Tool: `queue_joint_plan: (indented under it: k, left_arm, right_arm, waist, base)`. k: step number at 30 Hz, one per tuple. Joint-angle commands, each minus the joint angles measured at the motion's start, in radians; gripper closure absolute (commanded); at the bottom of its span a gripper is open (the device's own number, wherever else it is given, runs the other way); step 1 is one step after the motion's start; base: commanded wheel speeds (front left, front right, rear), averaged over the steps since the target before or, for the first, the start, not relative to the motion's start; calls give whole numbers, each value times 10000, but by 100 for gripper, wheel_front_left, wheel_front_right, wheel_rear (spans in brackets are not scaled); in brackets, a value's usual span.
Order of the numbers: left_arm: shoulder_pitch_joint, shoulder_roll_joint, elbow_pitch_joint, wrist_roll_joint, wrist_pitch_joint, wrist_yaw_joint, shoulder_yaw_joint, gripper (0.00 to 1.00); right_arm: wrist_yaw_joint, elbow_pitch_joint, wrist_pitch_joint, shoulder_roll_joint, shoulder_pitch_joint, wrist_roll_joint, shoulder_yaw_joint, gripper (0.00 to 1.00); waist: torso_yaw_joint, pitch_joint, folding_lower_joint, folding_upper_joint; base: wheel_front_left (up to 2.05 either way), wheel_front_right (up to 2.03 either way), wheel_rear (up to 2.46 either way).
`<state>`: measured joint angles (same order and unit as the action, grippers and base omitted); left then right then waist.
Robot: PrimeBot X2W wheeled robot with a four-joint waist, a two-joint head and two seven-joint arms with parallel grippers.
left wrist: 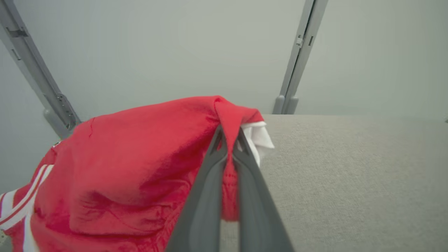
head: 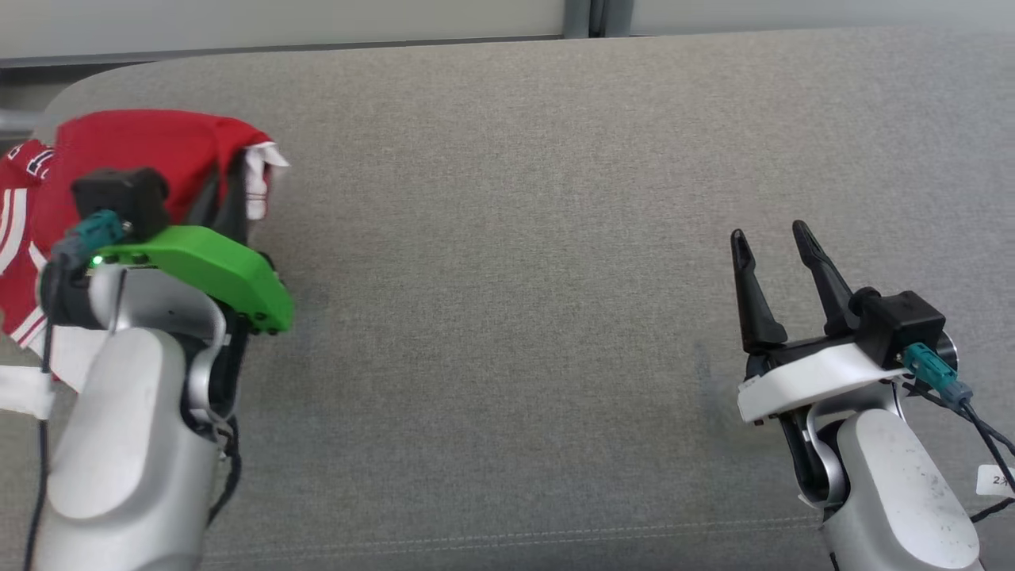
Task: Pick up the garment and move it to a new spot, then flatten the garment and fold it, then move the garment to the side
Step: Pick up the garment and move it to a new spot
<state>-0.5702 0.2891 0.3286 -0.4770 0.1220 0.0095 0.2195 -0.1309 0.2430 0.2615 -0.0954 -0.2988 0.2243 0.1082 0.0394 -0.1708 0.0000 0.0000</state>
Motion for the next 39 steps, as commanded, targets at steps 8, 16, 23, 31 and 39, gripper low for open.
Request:
queue_joint_plan:
  k: [8, 16, 23, 31, 39]
  left_arm:
    - [480, -1252, -1220, 25, 482, -67, 1286, 100]
    - [-809, -1987, -481, 174, 347, -305, 2015, 100]
    - [-2113, -2293, 954, 24, 231, -574, 2853, 100]
    - [-2844, -2362, 2838, -1049, 31, -851, 4002, 100]
    - [-3354, -2353, 3500, -1818, -1025, -800, 5274, 0]
  right_arm:
    - [1, -308, -67, 83, 200, -168, -277, 0]
    - [1, -508, -167, 187, -110, -31, -17, 0]
    - [3, -434, -101, 333, -53, 139, 113, 0]
    - [1, -237, -15, 414, -127, 420, 221, 0]
    - [1, 10, 35, 451, -253, 476, 75, 0]
  waist:
    - [-1129, -19, 0, 0]
    - [-2615, -392, 0, 0]
    - [-3803, -821, 0, 0]
    - [-4429, -1290, 0, 0]
    - [-4147, -1403, 0, 0]
  base:
    - [0, 0, 0]
    - [0, 0, 0]
    - [0, 0, 0]
    - [0, 0, 0]
    - [0, 0, 0]
